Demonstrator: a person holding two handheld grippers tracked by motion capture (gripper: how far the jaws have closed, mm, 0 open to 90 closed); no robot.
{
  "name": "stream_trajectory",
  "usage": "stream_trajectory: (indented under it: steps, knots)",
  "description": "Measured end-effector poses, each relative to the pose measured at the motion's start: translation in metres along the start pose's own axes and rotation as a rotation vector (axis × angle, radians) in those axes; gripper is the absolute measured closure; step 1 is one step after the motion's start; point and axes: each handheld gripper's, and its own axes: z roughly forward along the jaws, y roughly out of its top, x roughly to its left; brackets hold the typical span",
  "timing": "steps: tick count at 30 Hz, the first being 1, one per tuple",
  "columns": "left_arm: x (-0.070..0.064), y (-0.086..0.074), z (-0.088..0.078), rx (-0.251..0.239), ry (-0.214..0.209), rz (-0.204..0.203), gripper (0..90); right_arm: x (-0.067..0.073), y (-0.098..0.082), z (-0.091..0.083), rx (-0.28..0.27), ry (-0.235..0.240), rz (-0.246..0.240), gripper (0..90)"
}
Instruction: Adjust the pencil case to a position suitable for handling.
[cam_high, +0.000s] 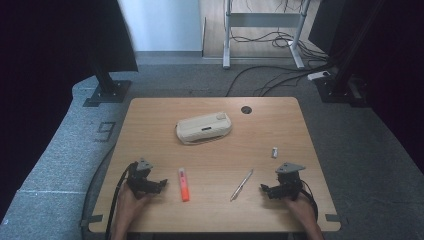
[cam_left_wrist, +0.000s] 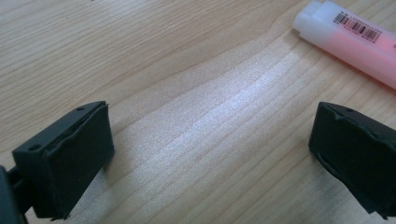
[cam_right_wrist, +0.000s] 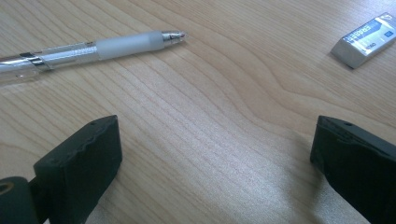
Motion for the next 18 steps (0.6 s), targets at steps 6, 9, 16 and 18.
stream_trajectory:
  steps: [6, 9, 16, 18]
  knots:
    - [-0.0003, 0.0005, 0.0004, 0.001, 0.000, 0.002, 0.0, 0.0001, 0.0000, 0.0000, 0.000, 0.000, 0.000, 1.8]
    - [-0.0007, 0.0009, 0.0008, 0.000, 0.003, -0.003, 0.0, 0.0001, 0.0000, 0.0000, 0.000, 0.000, 0.000, 1.8]
    - [-0.0038, 0.0030, 0.0026, 0.000, 0.019, -0.022, 0.0, 0.0001, 0.0000, 0.0000, 0.000, 0.000, 0.000, 1.8]
    - [-0.0044, 0.0038, 0.0029, 0.004, 0.023, -0.027, 0.0, 0.0001, 0.0000, 0.0000, 0.000, 0.000, 0.001, 1.8]
